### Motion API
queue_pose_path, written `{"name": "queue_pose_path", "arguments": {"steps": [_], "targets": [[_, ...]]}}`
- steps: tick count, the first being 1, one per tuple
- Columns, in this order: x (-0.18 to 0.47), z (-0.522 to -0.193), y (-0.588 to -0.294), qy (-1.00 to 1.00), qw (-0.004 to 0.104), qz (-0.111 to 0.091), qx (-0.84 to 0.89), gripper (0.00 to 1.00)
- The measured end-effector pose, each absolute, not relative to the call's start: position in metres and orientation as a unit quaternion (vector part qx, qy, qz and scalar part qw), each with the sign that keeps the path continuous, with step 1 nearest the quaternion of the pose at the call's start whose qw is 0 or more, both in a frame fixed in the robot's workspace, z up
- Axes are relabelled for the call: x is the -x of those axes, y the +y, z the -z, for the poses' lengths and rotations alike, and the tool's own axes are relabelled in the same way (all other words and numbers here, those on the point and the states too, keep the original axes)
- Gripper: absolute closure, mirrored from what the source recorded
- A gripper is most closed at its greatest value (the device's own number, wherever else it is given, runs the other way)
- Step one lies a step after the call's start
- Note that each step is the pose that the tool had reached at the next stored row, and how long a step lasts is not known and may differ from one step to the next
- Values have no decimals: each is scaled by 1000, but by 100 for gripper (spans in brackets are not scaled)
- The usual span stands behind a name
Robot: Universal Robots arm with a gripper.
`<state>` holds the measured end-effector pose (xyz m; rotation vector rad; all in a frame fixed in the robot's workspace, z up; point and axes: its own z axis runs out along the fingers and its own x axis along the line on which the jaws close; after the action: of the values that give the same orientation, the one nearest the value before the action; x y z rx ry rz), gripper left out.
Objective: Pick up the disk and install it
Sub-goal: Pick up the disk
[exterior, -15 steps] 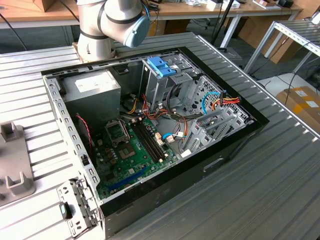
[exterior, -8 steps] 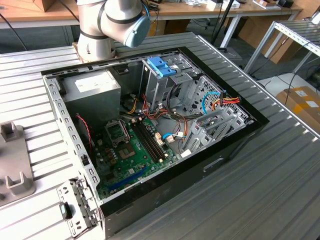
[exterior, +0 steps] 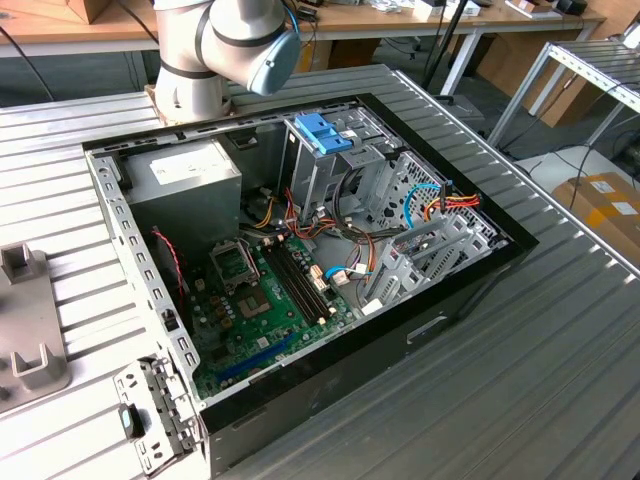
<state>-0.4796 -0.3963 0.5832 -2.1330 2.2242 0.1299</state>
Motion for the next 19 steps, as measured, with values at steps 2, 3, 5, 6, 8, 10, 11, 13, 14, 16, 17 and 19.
{"name": "queue_pose_path", "arguments": {"steps": [2,3,5,6,8,10,11,13,14,16,17,19], "targets": [[478,-583,-397,721,29,-42,691,63],[478,-583,-397,721,29,-42,691,63],[477,-583,-399,721,28,-42,691,63],[477,-583,-400,721,28,-42,691,63],[476,-583,-403,721,28,-42,691,63],[476,-582,-407,721,28,-41,691,63],[476,-581,-408,721,28,-41,691,63],[476,-578,-411,721,27,-41,691,63],[476,-576,-412,721,27,-40,691,63],[476,-574,-414,721,27,-40,691,63],[476,-573,-415,721,26,-40,691,63],[476,-572,-417,721,26,-40,691,63]]}}
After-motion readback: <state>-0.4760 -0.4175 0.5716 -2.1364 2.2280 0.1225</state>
